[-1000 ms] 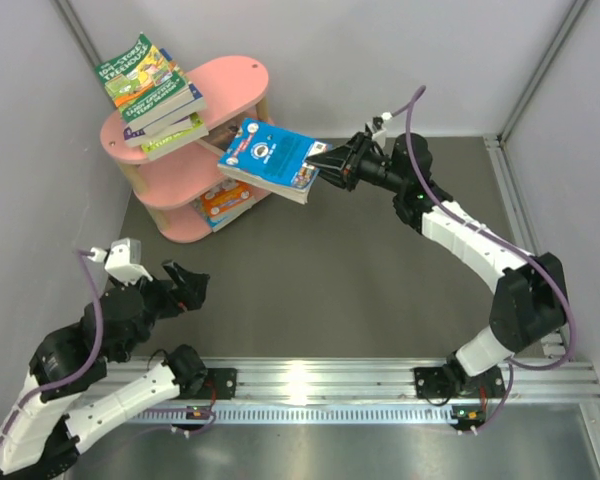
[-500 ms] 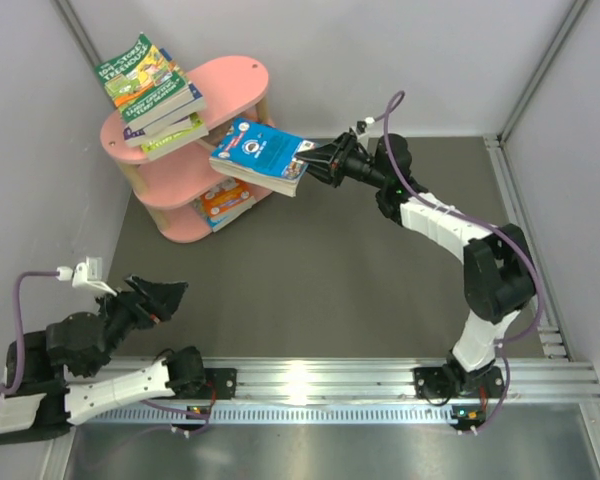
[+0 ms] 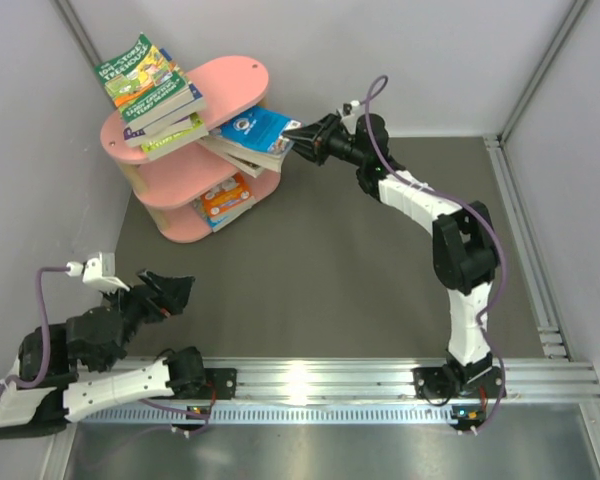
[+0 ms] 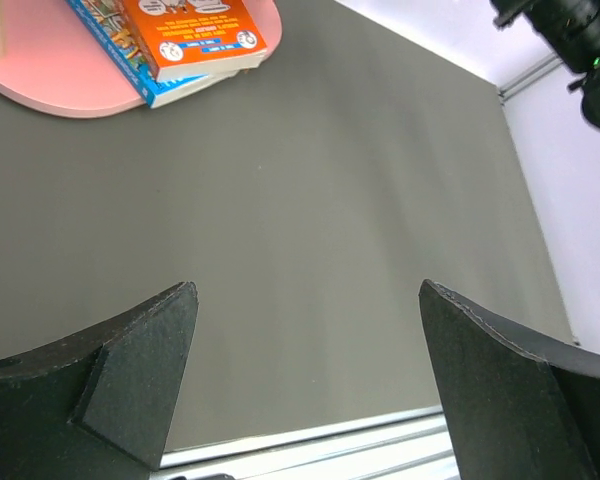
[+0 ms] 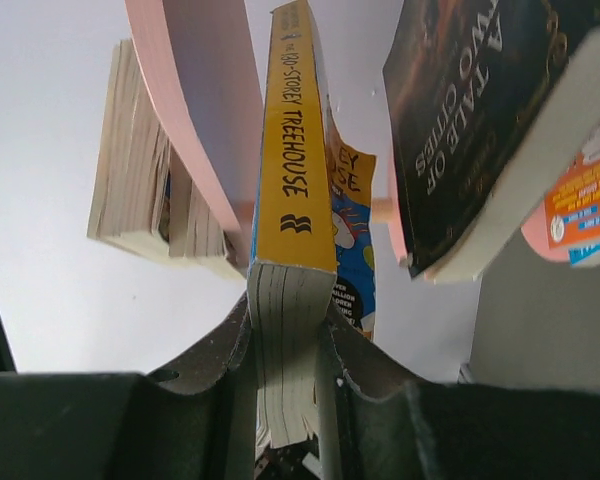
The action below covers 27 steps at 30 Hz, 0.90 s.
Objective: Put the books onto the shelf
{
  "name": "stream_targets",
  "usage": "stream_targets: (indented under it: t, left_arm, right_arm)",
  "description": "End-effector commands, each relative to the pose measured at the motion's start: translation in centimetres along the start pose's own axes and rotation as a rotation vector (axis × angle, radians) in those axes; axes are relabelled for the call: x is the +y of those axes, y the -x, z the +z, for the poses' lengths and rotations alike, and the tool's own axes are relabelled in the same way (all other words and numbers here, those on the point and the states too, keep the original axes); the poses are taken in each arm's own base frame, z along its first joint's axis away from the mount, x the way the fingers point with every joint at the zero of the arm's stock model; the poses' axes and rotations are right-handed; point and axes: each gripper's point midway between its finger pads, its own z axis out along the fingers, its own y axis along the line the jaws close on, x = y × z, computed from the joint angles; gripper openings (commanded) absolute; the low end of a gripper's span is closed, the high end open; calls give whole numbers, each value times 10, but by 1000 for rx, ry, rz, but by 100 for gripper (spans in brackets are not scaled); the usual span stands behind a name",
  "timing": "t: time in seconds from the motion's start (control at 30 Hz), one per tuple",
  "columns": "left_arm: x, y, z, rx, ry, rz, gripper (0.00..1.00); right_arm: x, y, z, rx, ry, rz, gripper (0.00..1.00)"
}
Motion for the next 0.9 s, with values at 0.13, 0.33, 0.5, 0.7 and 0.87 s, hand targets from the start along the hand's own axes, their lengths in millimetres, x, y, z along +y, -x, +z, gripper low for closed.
stream_targets:
  t: [0.13, 0.33, 0.5, 0.7, 0.87]
  left_arm:
    - [-3, 6, 11, -57, 41, 42, 97]
    - [-2, 2, 13, -66, 30, 30, 97]
    - [-6, -4, 20, -54, 67, 93, 97]
    - [-7, -7, 23, -45, 88, 121, 97]
    - [0, -2, 19, -69, 80, 75, 96]
  right_arm:
    - [52, 39, 33, -96, 88, -140, 0]
    - [32, 59, 50, -163, 28, -163, 0]
    - [10, 55, 63, -177, -33, -192, 0]
    - [-2, 52, 66, -206, -91, -223, 0]
    - [-7, 46, 75, -202, -126, -273, 21]
